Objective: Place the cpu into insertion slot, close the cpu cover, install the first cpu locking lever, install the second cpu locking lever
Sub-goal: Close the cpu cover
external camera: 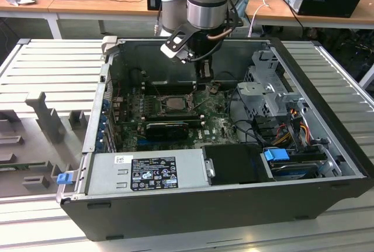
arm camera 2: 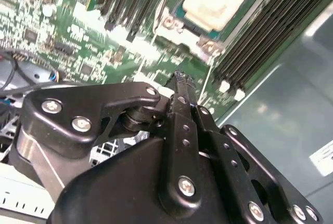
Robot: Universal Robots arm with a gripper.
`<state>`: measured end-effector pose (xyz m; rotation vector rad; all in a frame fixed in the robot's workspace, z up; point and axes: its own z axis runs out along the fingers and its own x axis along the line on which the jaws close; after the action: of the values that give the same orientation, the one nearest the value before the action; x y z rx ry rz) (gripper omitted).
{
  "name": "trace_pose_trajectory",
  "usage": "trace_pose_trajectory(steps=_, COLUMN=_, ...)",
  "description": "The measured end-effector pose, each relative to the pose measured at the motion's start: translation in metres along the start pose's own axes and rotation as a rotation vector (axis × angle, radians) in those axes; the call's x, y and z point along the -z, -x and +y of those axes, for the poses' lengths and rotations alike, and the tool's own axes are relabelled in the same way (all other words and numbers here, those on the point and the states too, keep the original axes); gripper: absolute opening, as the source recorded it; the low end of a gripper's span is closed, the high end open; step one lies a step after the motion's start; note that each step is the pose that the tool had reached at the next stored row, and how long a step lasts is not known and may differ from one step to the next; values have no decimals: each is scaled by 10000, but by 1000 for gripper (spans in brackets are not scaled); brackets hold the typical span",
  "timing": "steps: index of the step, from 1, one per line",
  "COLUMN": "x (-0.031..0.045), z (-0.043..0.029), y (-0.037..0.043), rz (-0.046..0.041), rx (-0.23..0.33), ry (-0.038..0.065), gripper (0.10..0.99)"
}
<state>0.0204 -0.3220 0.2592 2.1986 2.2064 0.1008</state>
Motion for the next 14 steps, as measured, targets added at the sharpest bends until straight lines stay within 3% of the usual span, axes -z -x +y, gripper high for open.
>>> trace_pose_trajectory(steps=5, x=-10, z=160, y=1, rz=2, rx=33, ry=-74, gripper=106)
trace_pose_trajectory(steps=7, x=-17, z=270, y=1, rz=5, rx=74, ry=-98, gripper=106)
trace_pose_trajectory(steps=10, x=-34, z=364, y=1, rz=7, rx=73, ry=-124, gripper=106)
trace_pose_trajectory(steps=14, x=-143, z=361, y=5, rz=6, rx=74, ry=-232, gripper=106)
